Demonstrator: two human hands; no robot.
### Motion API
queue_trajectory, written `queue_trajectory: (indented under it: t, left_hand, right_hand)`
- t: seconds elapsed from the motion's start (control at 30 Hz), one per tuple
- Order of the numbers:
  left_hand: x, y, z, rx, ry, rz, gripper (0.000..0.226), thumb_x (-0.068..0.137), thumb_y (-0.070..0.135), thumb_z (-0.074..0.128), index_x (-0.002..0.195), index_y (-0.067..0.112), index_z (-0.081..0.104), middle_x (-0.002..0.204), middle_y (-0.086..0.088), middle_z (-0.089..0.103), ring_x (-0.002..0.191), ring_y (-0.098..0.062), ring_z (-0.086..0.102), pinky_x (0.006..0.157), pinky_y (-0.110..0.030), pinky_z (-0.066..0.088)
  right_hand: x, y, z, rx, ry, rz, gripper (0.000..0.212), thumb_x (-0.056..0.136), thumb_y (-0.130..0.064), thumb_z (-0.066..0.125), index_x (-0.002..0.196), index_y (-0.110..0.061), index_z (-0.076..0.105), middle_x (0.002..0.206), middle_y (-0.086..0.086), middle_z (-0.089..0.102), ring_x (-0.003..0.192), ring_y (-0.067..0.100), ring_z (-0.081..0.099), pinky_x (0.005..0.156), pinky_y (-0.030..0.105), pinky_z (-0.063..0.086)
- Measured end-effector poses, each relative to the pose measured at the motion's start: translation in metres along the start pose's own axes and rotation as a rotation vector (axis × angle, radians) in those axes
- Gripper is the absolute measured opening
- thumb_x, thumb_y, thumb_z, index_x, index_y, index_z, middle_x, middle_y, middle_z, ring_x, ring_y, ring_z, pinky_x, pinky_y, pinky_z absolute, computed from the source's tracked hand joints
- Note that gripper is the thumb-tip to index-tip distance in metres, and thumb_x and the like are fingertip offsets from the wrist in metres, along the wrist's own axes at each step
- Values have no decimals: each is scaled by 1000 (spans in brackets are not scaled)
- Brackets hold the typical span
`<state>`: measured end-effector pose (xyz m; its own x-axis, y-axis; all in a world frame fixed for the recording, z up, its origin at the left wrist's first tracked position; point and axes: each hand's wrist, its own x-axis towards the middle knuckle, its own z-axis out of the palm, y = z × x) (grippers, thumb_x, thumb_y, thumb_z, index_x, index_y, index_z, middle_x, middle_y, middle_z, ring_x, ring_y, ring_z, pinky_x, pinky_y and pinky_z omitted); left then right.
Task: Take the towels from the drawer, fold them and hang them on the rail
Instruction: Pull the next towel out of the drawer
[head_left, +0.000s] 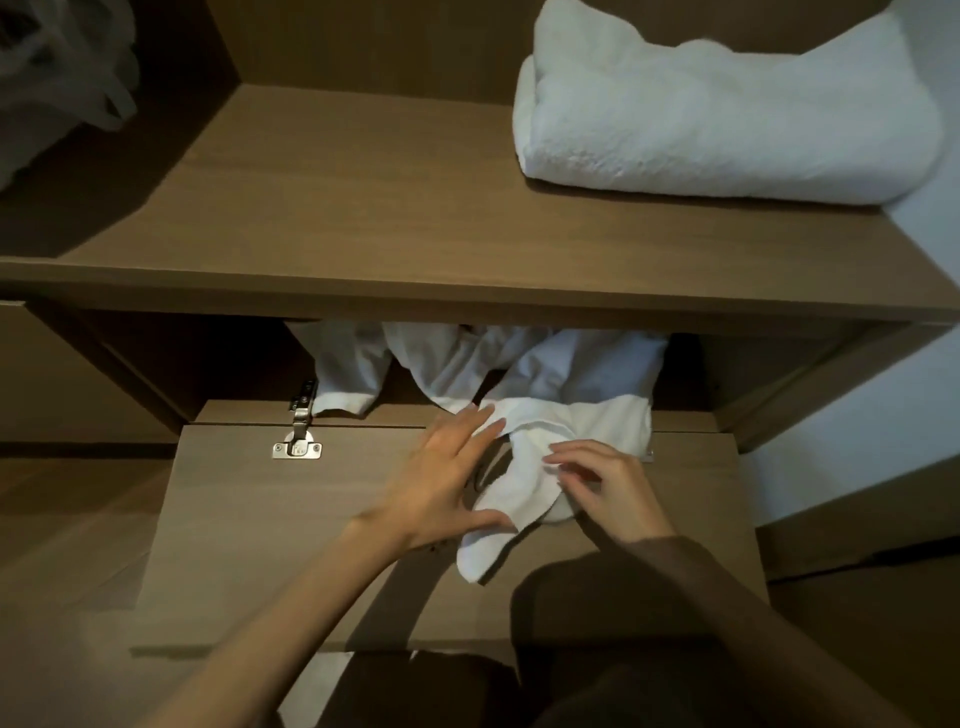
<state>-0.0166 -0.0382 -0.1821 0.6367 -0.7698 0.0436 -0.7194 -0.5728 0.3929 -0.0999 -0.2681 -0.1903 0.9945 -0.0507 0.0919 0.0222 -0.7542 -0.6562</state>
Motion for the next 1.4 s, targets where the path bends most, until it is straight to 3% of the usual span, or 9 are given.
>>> queue_trajectory:
  t: [0.2, 0.4, 0.63, 0.77, 0.87, 0.93, 1.07, 1.3, 1.4]
  left_hand:
    - [37, 20, 37, 36, -190, 24, 106, 68, 83, 50, 150, 42, -3, 160, 6, -15, 148, -24, -12, 118, -51, 5]
    - [51, 18, 73, 73, -275, -57, 106, 73, 71, 62, 149, 46, -8, 161, 7, -7, 148, -30, -8, 117, -55, 5]
    - [35, 2, 76, -9, -172, -97, 105, 75, 67, 63, 150, 44, -7, 158, 12, 19, 146, -21, 13, 115, -53, 17]
    - [27, 8, 75, -54, 61, -116, 112, 72, 62, 69, 151, 37, -7, 147, 1, 33, 140, -21, 23, 114, -52, 22]
    - [22, 10, 80, -37, 79, -101, 122, 65, 61, 75, 153, 34, -5, 160, -4, 9, 148, -25, -3, 118, -52, 7]
    - [19, 8, 83, 41, 28, -66, 121, 60, 66, 75, 154, 31, 5, 159, 0, 17, 148, -24, 6, 116, -52, -1]
    - [9, -2, 87, 118, -35, -63, 94, 53, 38, 88, 137, 28, 49, 114, -2, 60, 111, -24, 59, 109, -57, 19]
    - [6, -7, 78, 86, -157, -209, 47, 87, 23, 63, 131, 33, 51, 131, 4, 48, 129, -19, 37, 117, -49, 13]
    - [5, -9, 71, 90, -199, -239, 48, 90, 23, 58, 135, 36, 46, 136, 7, 44, 128, -17, 36, 115, -42, 23]
  right_hand:
    - [7, 63, -11, -134, 13, 394, 68, 89, -16, 66, 147, -28, 32, 156, 2, 24, 140, 25, 29, 108, 36, 33]
    - [30, 82, 6, 6, 138, 586, 87, 77, -38, 77, 145, -37, 22, 147, 7, 34, 133, 33, 34, 105, 54, 40]
    - [25, 54, 14, 4, 321, 525, 56, 89, -4, 62, 141, -14, 43, 141, 12, 44, 125, 29, 48, 101, 35, 45]
    - [11, 19, 7, 136, 301, 375, 42, 84, -1, 68, 123, -15, 59, 117, 2, 59, 94, 7, 58, 72, 8, 48]
    - [-6, -11, 8, 438, 138, 323, 45, 77, -1, 76, 111, -23, 58, 97, -4, 64, 80, 9, 63, 70, 18, 53]
    - [-15, -19, 12, 574, -3, 370, 45, 76, -4, 77, 108, -28, 59, 89, -4, 66, 76, 9, 65, 73, 22, 54]
    - [-16, -4, 13, 176, -67, 314, 33, 91, -14, 62, 115, -36, 58, 96, -14, 66, 91, 1, 62, 82, 16, 48]
    - [21, 43, 7, -291, -38, 317, 59, 88, -7, 63, 138, -31, 43, 159, 3, 6, 145, 24, 11, 110, 33, 28]
    - [36, 46, 13, -350, -8, 348, 43, 87, -1, 57, 123, -24, 50, 156, 6, 18, 140, 29, 26, 106, 36, 36]
